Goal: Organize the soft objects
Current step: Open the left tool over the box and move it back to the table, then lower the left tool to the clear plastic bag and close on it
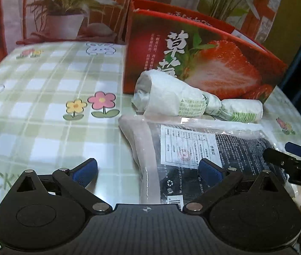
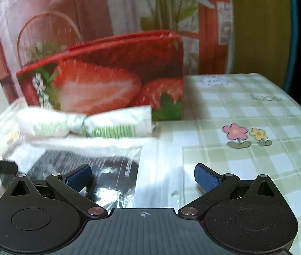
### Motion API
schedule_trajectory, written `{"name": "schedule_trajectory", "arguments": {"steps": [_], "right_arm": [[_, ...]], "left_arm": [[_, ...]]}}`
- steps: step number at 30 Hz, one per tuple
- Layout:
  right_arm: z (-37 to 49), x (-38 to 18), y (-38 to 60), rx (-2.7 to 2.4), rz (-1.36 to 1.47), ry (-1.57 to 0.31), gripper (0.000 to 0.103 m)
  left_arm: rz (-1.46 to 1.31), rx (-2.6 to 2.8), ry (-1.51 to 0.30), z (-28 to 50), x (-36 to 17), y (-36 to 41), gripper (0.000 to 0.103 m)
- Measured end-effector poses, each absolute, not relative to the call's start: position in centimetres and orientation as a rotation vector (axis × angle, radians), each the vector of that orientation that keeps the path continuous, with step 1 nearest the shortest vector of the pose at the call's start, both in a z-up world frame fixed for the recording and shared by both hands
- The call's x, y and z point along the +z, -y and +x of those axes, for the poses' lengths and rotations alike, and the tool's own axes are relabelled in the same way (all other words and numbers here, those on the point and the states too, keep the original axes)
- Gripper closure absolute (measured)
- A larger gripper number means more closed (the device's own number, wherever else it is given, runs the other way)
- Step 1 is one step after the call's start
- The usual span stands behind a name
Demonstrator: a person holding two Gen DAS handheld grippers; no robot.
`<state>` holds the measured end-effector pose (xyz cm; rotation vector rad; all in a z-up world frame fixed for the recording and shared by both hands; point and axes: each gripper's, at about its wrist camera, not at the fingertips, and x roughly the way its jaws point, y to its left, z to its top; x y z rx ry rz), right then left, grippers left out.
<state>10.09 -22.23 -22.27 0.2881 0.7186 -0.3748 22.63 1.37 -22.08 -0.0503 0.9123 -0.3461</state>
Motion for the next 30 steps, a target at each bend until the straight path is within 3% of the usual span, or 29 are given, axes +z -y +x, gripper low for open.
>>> {"name": "schedule_trajectory", "arguments": {"steps": [16,30], "right_arm": [[11.0,-23.1,23.0,-0.297,0.337,-0.733,0.0],[10.9,-23.0,22.9,-0.3,0.354,-0.729,0.0]], "left_arm": [[-0.069,-0.333,-0.857,21.8,-22.6,-1.1,0.0],[-0.059,-0.326,-0.949,23.0,-22.2,-0.9,0.0]]}}
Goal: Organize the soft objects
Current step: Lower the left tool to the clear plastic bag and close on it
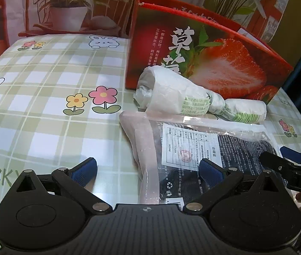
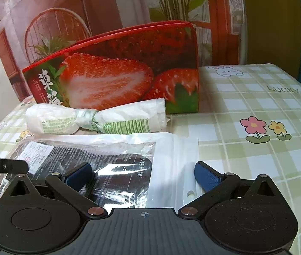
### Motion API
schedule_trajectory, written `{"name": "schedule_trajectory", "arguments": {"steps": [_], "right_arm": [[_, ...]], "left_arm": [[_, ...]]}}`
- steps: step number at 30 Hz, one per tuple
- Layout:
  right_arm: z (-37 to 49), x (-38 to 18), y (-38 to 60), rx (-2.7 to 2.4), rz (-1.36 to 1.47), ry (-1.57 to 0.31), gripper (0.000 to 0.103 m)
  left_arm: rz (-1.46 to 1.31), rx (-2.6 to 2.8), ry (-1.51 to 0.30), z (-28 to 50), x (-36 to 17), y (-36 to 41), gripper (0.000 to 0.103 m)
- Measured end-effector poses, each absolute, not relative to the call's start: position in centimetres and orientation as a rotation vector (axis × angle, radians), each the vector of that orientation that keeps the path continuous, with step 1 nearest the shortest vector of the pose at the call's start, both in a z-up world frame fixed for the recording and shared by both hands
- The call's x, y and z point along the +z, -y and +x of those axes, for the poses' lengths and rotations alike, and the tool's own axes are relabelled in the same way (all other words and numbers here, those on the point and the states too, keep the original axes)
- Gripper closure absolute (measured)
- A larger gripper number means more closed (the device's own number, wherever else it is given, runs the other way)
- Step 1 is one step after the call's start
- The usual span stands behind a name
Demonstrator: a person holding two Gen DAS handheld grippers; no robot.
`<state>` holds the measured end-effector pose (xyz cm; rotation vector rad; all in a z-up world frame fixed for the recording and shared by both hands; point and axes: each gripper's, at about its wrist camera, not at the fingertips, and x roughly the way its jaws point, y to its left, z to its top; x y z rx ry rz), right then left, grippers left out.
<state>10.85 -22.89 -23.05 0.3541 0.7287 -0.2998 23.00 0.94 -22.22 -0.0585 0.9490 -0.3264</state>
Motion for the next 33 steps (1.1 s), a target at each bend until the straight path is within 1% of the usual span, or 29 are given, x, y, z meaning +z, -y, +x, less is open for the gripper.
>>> {"name": "schedule_trajectory", "arguments": {"steps": [10,12,13,14,15,18,25,27,29,33], "right_arm": [[10.6,-23.1,22.8,-0.29,0.348,-0.722,0.0],[10.6,-23.1,22.8,-0.286,0.349,-0.722,0.0],[10.5,-23.1,22.8,-0.284,0.35,-0.721,0.0],[10.5,-23.2,22.8,-0.28,0.351,-0.72,0.0],[10.5,-23.2,22.8,-0.275,0.349,-0.721,0.0],[10.6,-23.2,22.8,-0.27,0.347,-0.721,0.0],[10.6,-23.2,22.9,-0.259,0.352,-0.717,0.0],[10.7,-23.2,22.8,-0.256,0.35,-0.719,0.0],[10.8,-23.2,22.8,-0.253,0.35,-0.719,0.0],[10.8,-23.2,22.8,-0.252,0.352,-0.719,0.0]], "left_arm": [[-0.062,-0.299,-0.889,21.2,-22.5,-0.9,0.0],[-0.071,-0.298,-0.913,21.2,-22.2,-1.0,0.004],[-0.083,-0.303,-0.917,21.3,-22.0,-1.2,0.019],[-0.11,-0.337,-0.917,21.3,-21.7,-1.3,0.041],[-0.143,-0.378,-0.925,21.4,-21.6,-1.5,0.049],[-0.102,-0.392,-0.91,21.0,-21.6,-0.9,0.051],[-0.169,-0.402,-0.895,20.8,-22.4,-1.6,0.049],[-0.163,-0.404,-0.892,20.8,-22.4,-1.4,0.048],[-0.154,-0.407,-0.89,20.8,-22.4,-1.1,0.044],[-0.142,-0.407,-0.895,20.8,-22.4,-0.8,0.041]]}}
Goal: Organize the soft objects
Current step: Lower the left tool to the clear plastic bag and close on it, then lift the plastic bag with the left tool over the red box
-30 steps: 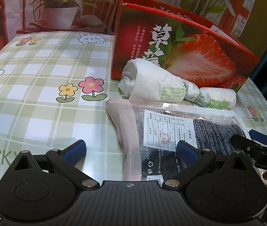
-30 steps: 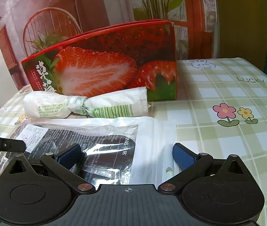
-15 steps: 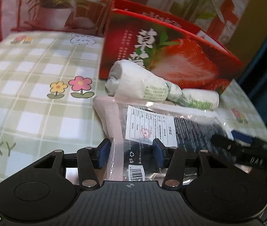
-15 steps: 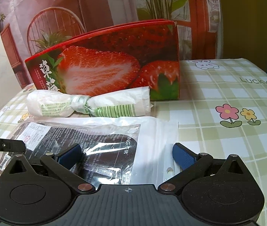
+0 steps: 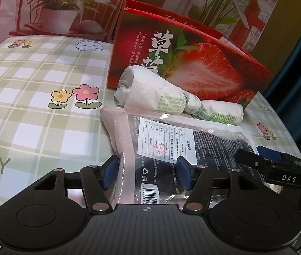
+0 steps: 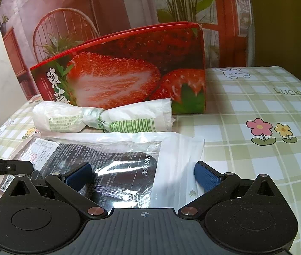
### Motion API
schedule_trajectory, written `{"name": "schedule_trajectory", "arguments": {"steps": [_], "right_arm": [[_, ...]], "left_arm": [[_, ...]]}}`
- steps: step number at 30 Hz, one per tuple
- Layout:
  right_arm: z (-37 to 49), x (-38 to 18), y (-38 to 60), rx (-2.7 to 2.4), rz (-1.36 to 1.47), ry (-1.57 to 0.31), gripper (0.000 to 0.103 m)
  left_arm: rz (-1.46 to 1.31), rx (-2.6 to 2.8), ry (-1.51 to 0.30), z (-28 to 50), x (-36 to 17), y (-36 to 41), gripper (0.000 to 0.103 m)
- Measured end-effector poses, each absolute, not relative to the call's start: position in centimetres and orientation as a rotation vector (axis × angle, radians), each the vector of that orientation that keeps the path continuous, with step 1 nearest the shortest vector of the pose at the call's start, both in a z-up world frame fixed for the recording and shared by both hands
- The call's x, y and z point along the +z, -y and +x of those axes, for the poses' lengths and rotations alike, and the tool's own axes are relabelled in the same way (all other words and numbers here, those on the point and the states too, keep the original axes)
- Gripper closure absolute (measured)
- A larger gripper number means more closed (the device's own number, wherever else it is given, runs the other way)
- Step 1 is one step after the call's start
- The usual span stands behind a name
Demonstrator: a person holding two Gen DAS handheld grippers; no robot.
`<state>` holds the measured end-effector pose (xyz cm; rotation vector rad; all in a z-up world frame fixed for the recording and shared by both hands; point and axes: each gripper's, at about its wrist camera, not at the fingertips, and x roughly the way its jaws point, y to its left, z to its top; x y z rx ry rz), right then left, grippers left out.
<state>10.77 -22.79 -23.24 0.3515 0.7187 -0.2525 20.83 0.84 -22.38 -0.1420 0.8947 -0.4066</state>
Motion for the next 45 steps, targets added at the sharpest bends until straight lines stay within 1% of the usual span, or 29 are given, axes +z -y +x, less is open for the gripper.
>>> {"name": "schedule_trajectory", "arguments": {"steps": [3,5,7,8,10,12,14,16,21,23,28,35,39,41,45], "right_arm": [[10.9,-23.2,22.7,-0.252,0.349,-0.731,0.0],[11.1,-23.0,22.5,-0.237,0.347,-0.754,0.0],[11.2,-22.7,22.3,-0.196,0.373,-0.777,0.0],[11.3,-22.6,22.1,-0.163,0.385,-0.785,0.0],[11.4,-22.5,21.2,-0.161,0.35,-0.811,0.003],[11.5,-22.0,21.0,-0.163,0.339,-0.82,0.009],[11.3,-21.2,21.5,-0.165,0.368,-0.824,0.026],[10.9,-20.2,22.3,-0.157,0.4,-0.812,0.034],[9.7,-18.0,22.9,-0.108,0.357,-0.784,0.045],[9.3,-17.1,22.8,-0.079,0.334,-0.77,0.051],[9.3,-14.2,21.9,-0.008,0.187,-0.739,0.056],[10.9,-9.7,21.3,0.079,-0.018,-0.708,0.065],[12.3,-7.4,21.1,0.065,-0.21,-0.661,0.07],[13.4,-6.3,21.1,0.025,-0.325,-0.632,0.078],[15.8,-5.1,22.1,-0.057,-0.399,-0.57,0.08]], "left_arm": [[-0.142,-0.413,-0.92,21.1,-22.1,-0.8,0.042],[-0.144,-0.417,-0.918,20.9,-22.0,-0.8,0.055],[-0.158,-0.432,-0.916,20.6,-21.9,-0.6,0.061],[-0.139,-0.43,-0.909,20.3,-21.8,-0.4,0.061],[-0.116,-0.429,-0.903,20.0,-21.7,-0.2,0.062],[-0.139,-0.419,-0.913,19.9,-21.5,-0.7,0.063],[-0.164,-0.422,-0.912,19.8,-21.3,-1.4,0.063],[-0.188,-0.437,-0.895,19.4,-20.9,-1.9,0.063],[-0.186,-0.463,-0.824,18.4,-19.1,-3.0,0.063],[-0.176,-0.47,-0.786,18.1,-18.1,-3.5,0.063],[-0.15,-0.486,-0.71,18.3,-15.4,-4.2,0.063],[-0.139,-0.515,-0.657,20.2,-11.6,-4.5,0.063],[-0.119,-0.562,-0.559,22.0,-8.8,-3.9,0.063],[-0.107,-0.576,-0.519,23.3,-7.7,-3.3,0.063],[-0.112,-0.564,-0.481,26.7,-5.9,-1.9,0.063]]}}
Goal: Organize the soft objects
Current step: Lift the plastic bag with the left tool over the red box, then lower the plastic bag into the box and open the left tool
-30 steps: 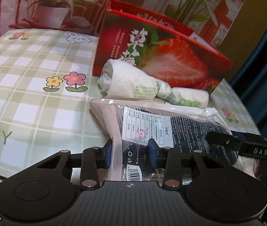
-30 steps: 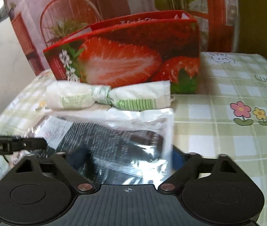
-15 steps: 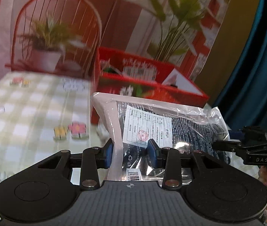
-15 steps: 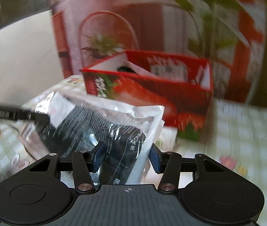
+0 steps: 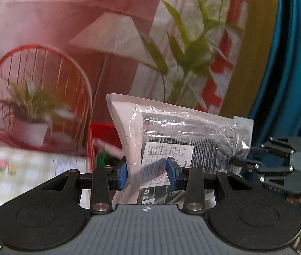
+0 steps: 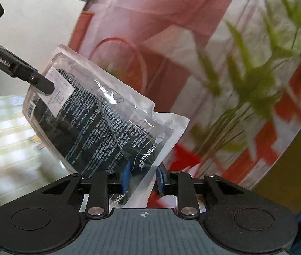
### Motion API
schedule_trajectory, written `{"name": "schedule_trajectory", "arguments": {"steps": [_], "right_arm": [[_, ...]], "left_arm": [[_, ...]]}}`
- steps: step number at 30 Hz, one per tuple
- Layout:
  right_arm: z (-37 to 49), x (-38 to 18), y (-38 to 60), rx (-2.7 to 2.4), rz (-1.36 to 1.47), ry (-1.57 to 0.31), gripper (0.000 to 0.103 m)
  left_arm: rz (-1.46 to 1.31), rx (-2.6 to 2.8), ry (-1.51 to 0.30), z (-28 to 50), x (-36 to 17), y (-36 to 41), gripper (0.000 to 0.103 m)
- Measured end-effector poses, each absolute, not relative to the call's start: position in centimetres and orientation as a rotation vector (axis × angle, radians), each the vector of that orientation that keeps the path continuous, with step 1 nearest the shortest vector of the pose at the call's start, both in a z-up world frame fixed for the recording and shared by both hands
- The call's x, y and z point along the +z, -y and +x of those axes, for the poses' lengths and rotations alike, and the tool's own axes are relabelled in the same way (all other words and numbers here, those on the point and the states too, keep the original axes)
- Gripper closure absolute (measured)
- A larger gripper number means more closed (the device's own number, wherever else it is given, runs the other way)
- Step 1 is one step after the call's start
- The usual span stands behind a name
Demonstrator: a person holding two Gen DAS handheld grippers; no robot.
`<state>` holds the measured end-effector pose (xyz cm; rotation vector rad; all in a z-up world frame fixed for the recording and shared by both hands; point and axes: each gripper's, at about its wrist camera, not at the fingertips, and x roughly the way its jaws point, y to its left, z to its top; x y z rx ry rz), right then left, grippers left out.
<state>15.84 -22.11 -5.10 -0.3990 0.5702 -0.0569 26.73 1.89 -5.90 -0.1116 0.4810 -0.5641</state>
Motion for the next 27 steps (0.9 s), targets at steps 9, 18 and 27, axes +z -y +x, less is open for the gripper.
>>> {"name": "schedule_trajectory", "arguments": {"steps": [9,18,27], "right_arm": [[21.0,-7.2,25.7,-0.141,-0.368,-0.515,0.081],[22.0,-10.4,27.5,-0.126,-0.278,-0.622,0.082],[21.8,-11.6,28.6,-0.131,-0.2,-0.646,0.082]], "left_arm": [[-0.026,-0.514,-0.441,32.2,-5.6,1.3,0.063],[-0.012,-0.51,-0.575,33.2,-8.5,2.2,0.063],[-0.039,-0.51,-0.638,34.1,-8.4,2.8,0.063]]}}
